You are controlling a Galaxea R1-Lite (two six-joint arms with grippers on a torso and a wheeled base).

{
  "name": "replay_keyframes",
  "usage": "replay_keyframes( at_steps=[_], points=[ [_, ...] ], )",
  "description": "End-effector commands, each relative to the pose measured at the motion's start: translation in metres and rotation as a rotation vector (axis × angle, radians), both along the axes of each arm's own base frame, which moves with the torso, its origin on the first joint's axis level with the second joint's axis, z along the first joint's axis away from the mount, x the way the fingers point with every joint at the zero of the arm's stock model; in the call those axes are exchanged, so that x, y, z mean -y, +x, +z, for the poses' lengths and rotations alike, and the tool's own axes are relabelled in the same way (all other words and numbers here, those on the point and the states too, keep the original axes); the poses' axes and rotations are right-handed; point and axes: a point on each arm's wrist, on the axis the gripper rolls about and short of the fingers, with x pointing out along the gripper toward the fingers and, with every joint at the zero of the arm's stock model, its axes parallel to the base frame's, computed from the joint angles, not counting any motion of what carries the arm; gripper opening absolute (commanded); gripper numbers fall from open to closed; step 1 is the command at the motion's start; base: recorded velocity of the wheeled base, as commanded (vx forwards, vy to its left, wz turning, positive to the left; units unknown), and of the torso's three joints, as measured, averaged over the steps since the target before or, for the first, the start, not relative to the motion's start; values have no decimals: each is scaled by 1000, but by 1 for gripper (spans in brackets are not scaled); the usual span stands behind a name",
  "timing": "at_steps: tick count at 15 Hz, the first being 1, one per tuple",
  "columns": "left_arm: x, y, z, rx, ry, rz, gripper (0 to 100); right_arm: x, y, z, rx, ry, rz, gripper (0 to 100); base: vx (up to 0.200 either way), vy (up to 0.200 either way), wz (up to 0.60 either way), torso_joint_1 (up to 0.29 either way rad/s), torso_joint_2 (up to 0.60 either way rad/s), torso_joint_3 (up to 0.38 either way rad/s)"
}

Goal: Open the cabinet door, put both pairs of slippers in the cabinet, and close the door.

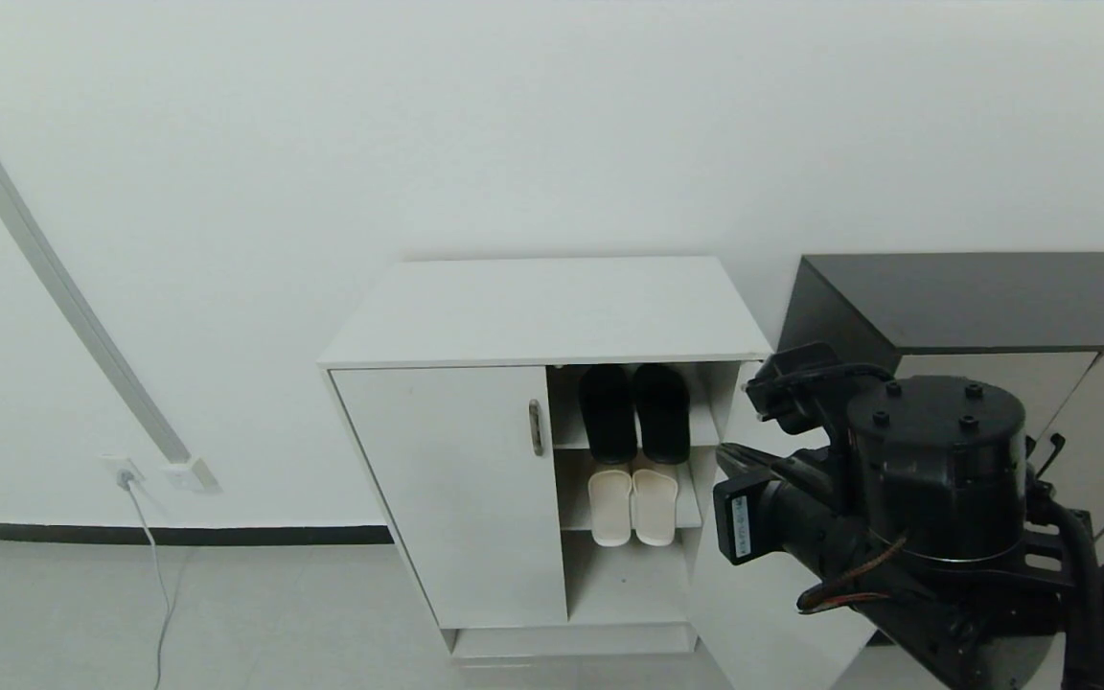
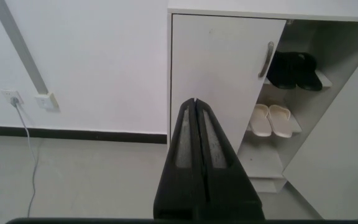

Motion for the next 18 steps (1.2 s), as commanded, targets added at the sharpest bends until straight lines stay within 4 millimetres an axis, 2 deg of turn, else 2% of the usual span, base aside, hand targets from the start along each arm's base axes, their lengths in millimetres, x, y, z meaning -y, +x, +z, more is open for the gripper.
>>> replay_keyframes(
  at_steps=[1,7,11,18],
  points=[
    [0,0,0,-3,0,1,0,0,0,0,1,1,0,0,0,0,0,0,0,0],
    [0,0,0,-1,0,1,0,0,0,1,3,5,1,0,0,0,0,0,0,0],
    [0,0,0,-3,0,-5,0,1,0,-2,3,-13,1,0,0,0,-600,1,-1,5],
    [0,0,0,-1,0,-5,0,3,5,-1,19,6,-17,0,0,0,0,0,0,0]
  ],
)
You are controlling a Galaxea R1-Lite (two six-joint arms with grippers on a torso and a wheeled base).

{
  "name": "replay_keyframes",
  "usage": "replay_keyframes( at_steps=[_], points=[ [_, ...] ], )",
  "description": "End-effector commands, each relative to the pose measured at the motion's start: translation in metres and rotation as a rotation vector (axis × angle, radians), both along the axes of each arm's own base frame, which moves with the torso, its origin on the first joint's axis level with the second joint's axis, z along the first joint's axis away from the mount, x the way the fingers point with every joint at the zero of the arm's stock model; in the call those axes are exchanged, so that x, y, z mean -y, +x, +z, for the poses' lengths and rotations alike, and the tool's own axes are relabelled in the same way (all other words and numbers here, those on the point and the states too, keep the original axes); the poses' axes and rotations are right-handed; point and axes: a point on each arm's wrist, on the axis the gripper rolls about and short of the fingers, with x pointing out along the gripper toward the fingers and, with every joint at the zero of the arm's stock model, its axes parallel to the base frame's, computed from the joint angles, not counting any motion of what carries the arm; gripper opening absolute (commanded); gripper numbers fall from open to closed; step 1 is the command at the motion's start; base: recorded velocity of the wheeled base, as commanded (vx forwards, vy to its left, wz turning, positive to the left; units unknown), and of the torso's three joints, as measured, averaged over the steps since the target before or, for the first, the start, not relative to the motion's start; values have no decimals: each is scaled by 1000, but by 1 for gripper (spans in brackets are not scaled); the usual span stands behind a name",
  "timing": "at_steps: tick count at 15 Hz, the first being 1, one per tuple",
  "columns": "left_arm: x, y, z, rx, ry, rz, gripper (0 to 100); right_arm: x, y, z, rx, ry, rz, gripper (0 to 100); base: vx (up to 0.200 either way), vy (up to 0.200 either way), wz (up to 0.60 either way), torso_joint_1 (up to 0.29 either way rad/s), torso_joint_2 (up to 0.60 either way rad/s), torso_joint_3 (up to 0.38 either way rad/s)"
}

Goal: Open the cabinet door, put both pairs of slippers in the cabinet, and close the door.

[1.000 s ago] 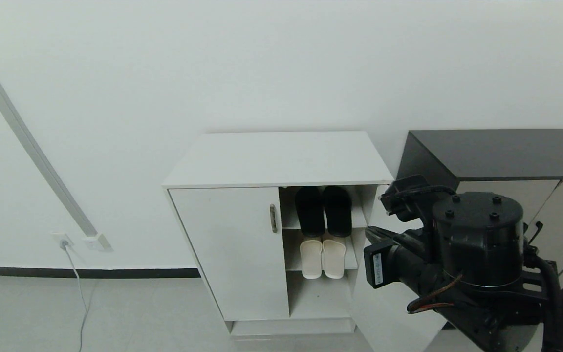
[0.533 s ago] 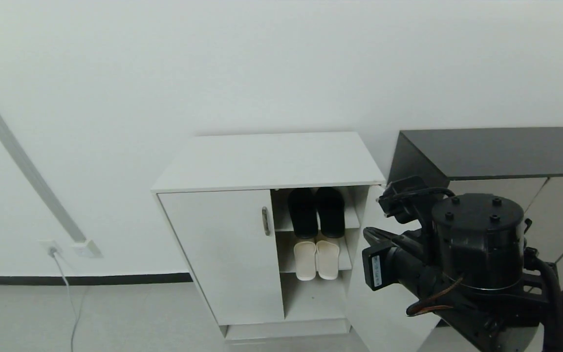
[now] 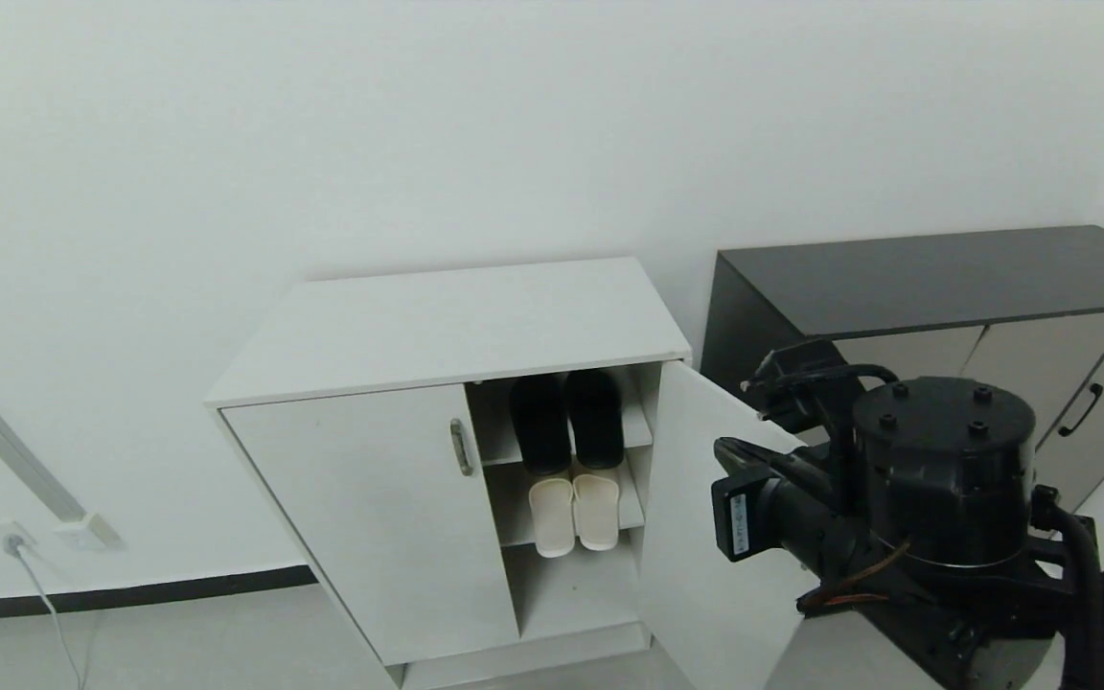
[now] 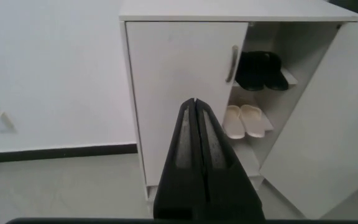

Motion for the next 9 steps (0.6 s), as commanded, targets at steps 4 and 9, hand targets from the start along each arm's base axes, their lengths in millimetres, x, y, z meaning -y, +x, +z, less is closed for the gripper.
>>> replay_keyframes(
  at_steps=[4,9],
  points=[
    [0,0,0,-3,0,0,0,1,1,-1,0,-8,-2,0,-100,0,0,4,0,2],
    [0,0,0,-1,0,0,0,0,1,-2,1,-17,0,0,-120,0,0,3,3,-2]
  ],
)
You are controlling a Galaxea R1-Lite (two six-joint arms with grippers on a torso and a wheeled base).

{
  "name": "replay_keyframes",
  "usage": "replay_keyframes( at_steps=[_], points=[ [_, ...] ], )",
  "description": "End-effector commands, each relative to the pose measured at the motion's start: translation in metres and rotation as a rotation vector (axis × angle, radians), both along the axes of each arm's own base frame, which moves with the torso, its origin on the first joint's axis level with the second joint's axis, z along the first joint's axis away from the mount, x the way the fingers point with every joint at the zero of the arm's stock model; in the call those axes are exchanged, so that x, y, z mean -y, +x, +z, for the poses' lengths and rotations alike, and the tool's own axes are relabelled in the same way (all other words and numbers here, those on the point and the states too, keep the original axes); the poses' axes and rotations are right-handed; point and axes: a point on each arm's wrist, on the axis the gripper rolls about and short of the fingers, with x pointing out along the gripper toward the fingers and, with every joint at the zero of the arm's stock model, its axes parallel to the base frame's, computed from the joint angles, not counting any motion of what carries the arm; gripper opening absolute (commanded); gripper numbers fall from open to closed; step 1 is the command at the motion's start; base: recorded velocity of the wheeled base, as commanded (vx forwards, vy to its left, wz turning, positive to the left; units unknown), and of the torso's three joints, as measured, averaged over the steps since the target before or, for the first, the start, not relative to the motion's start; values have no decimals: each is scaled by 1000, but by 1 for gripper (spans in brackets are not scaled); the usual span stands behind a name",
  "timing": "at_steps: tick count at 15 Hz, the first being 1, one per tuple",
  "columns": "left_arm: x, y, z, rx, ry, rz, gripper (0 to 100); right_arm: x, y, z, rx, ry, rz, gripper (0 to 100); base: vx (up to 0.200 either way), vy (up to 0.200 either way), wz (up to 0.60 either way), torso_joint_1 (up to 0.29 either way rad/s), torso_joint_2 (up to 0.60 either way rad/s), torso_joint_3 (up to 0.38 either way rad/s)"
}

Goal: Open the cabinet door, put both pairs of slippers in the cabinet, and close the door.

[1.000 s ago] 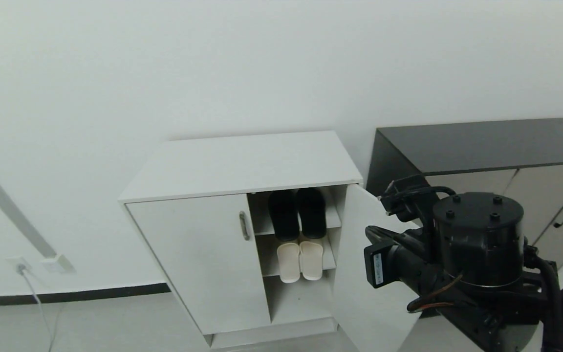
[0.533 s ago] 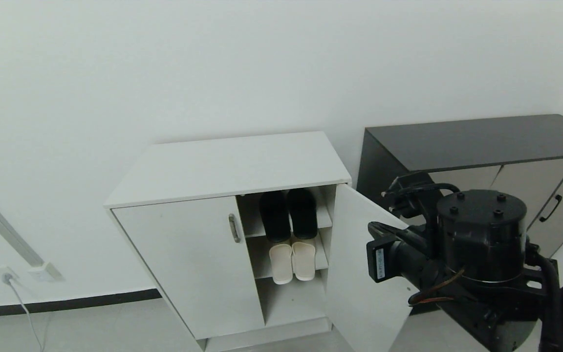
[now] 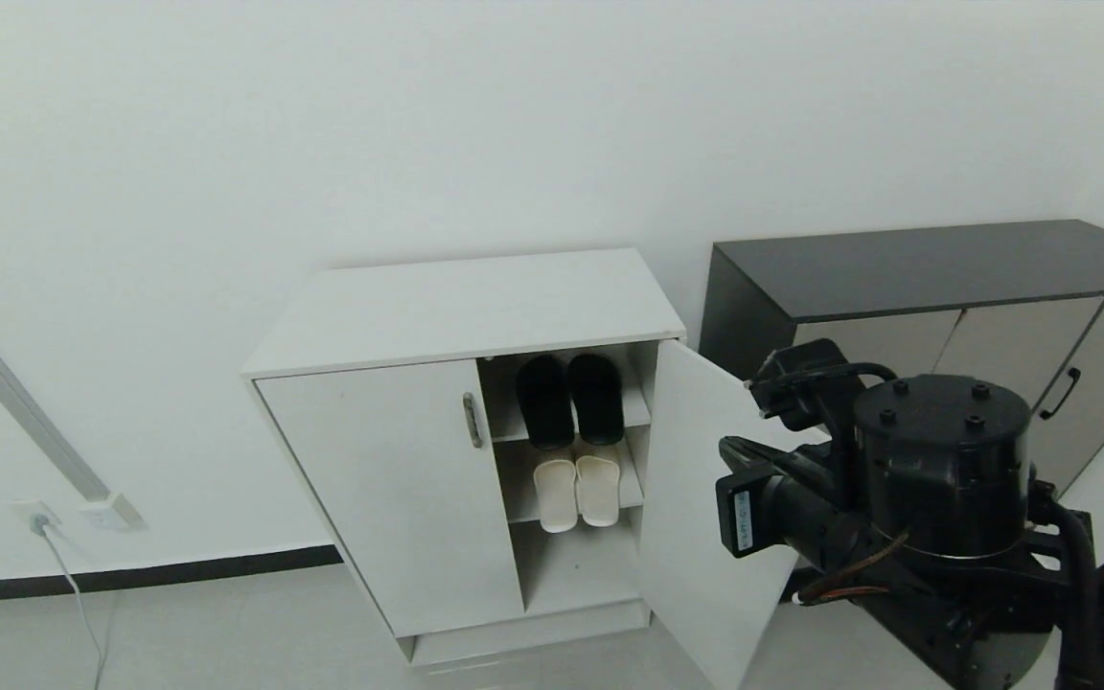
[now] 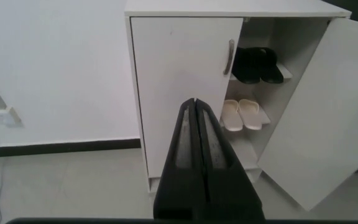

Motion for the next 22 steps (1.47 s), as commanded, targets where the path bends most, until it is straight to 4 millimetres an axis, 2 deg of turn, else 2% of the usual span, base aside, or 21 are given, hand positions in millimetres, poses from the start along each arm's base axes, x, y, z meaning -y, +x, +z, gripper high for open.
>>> replay_keyframes(
  at_steps=[1,5,11,13,15,16,18,19,20,22],
  points=[
    [0,0,0,-1,0,1,0,0,0,-1,-3,-3,0,0,0,0,0,0,0,0],
    [0,0,0,-1,0,2,0,0,1,-2,-4,-7,-4,0,0,0,-450,7,2,-1],
    [0,0,0,-3,0,2,0,5,9,-3,-4,-13,-32,0,0,0,0,0,0,0],
    [0,0,0,-1,0,2,0,5,13,-4,-4,-10,-43,0,-200,0,0,5,0,2],
    [0,0,0,-1,0,2,0,6,26,-10,11,1,-63,0,-100,0,0,9,4,-1],
    [0,0,0,-1,0,2,0,10,41,-11,28,-6,-89,0,0,0,0,0,0,0],
    [0,0,0,-3,0,2,0,17,68,-3,52,26,-119,0,0,0,0,0,0,0],
    [0,0,0,-3,0,2,0,20,75,-2,54,28,-138,0,0,0,0,0,0,0],
    [0,0,0,-3,0,2,0,26,98,2,60,39,-194,0,0,0,0,0,0,0],
    [0,0,0,-1,0,2,0,34,123,-2,21,50,-251,0,0,0,0,0,0,0]
  ],
)
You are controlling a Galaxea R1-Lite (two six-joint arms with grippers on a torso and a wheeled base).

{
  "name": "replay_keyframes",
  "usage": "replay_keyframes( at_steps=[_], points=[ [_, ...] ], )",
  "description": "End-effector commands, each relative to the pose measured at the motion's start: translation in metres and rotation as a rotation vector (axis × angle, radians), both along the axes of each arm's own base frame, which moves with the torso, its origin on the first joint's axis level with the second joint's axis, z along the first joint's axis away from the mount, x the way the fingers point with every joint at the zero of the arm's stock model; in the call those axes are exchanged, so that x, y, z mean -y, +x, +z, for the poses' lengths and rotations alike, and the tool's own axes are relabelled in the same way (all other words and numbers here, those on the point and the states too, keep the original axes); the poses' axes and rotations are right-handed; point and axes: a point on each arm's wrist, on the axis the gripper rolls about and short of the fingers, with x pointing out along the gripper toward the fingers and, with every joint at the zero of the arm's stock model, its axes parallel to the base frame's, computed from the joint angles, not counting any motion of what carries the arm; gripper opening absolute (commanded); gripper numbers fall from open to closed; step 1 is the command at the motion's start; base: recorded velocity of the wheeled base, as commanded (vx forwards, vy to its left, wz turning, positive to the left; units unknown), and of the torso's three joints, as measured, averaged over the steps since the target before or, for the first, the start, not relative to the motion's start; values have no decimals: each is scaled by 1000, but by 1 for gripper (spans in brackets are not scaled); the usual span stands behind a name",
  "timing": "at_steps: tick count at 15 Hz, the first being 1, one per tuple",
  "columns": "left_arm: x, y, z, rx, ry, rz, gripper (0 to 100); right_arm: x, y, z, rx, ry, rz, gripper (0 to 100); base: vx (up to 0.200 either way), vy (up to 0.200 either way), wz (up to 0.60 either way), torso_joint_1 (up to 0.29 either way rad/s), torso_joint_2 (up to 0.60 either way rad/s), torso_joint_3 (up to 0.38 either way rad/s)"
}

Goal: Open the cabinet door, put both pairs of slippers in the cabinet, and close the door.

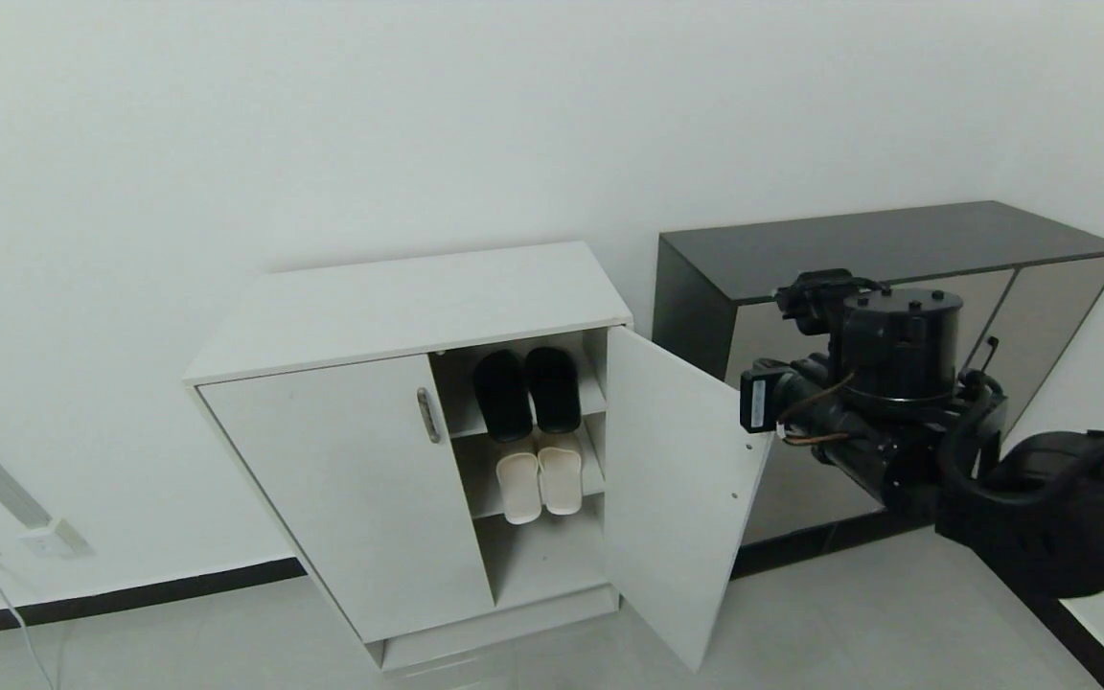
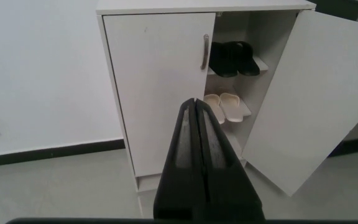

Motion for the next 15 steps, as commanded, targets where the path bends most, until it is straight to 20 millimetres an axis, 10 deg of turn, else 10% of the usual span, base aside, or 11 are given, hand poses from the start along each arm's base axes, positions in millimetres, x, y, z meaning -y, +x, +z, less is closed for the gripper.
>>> replay_keyframes(
  at_steps=[1,15],
  points=[
    [0,0,0,0,0,0,0,9,37,-12,-55,17,-55,0,0,0,0,0,0,0],
    [0,0,0,0,0,0,0,33,84,-42,-168,77,-59,0,0,0,0,0,0,0]
  ],
)
